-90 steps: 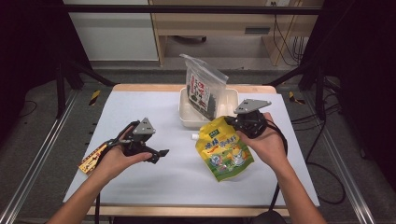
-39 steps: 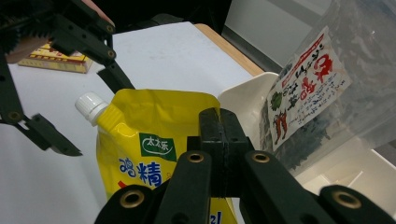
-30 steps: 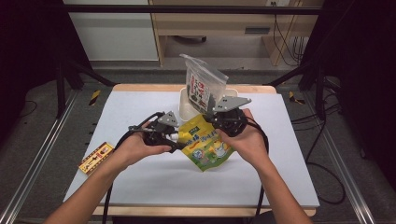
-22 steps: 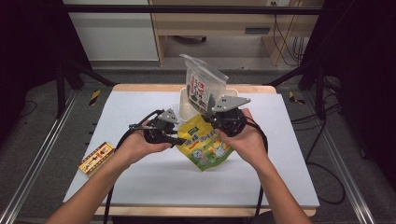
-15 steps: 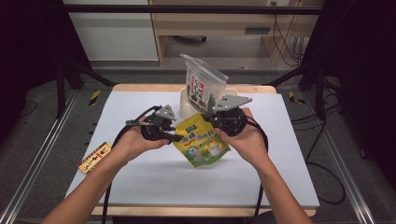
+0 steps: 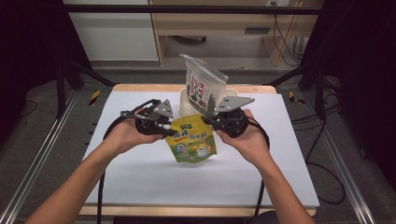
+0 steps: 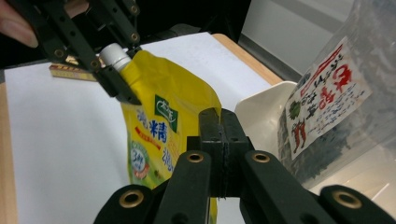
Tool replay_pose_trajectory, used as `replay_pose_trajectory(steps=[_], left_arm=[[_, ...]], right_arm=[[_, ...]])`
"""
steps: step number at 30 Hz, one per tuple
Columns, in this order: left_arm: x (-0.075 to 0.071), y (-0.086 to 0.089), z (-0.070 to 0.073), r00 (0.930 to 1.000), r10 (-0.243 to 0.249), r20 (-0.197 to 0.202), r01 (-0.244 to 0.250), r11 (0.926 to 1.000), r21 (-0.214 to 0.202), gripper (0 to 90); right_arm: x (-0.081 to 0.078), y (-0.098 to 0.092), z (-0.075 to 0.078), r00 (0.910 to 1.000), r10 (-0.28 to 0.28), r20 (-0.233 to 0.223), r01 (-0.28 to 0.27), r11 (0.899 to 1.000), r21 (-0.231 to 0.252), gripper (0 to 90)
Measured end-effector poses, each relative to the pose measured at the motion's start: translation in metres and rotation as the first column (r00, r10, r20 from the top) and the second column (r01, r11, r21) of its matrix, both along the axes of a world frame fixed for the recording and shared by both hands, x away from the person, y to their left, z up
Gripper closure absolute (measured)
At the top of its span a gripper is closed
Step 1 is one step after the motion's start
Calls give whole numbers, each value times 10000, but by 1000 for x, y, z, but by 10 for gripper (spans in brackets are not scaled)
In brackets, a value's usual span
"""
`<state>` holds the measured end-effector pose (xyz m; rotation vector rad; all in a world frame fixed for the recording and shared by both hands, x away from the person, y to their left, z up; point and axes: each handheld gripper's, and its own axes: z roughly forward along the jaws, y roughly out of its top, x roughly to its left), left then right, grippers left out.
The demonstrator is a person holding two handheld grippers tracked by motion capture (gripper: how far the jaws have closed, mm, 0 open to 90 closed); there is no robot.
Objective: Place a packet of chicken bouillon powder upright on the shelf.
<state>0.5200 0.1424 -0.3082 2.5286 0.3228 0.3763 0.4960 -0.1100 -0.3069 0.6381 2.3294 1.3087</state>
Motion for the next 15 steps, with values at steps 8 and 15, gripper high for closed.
replay_pose_trajectory(steps=[8, 15], left_arm=[[0, -4, -1, 9996, -253, -159, 255, 9996, 101, 701], [-2, -7, -2, 9988, -491, 54, 489, 9984, 279, 702]], right_arm=[[-2, -5, -3, 9993, 183, -333, -197, 9988, -440, 899], [-2, -13, -6, 9981, 185, -594, -226, 9974, -691, 842]])
